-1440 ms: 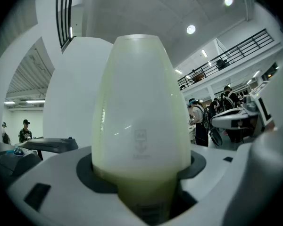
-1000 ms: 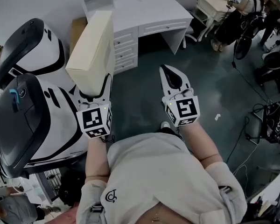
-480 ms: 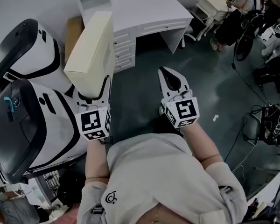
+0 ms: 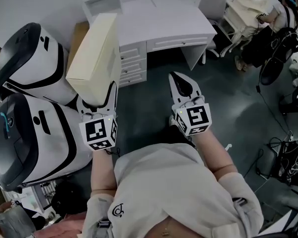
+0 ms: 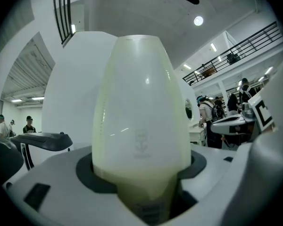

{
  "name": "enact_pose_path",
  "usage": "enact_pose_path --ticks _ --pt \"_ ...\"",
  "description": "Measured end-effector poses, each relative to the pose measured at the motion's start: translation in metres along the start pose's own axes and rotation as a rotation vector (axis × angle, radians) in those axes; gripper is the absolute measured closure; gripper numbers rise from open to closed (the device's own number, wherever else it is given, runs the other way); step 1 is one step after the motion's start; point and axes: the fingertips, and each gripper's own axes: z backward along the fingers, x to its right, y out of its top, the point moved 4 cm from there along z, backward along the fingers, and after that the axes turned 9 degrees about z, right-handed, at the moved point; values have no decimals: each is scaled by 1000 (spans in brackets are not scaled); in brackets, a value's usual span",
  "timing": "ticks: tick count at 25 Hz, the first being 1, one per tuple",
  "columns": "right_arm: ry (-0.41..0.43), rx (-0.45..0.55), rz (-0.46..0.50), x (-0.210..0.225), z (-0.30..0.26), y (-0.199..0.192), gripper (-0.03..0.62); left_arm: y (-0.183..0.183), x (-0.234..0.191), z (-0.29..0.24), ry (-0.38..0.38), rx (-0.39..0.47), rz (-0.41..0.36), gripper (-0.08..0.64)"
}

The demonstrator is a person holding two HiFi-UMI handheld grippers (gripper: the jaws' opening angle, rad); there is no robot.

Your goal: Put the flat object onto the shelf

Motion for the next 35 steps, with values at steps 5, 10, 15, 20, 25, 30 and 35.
enact_pose_path --ticks 5,10,15,20,25,30,35 --pt "64 12 6 81 -47 -15 586 12 39 -73 63 18 7 224" --pt "114 27 14 163 -92 -26 586 24 79 -146 108 21 -1 224" --pt "142 43 3 225 -134 -33 586 38 106 -205 146 54 -12 224" --pt "165 47 -19 256 -173 -39 586 51 114 -251 149 70 -29 230" --pt "166 54 -14 274 -219 -42 586 71 107 -302 153 103 -139 233" --pt "135 87 21 296 -273 -30 586 93 96 -361 136 146 -274 235" --pt "109 131 29 313 -323 -13 586 114 81 -411 128 169 -402 235"
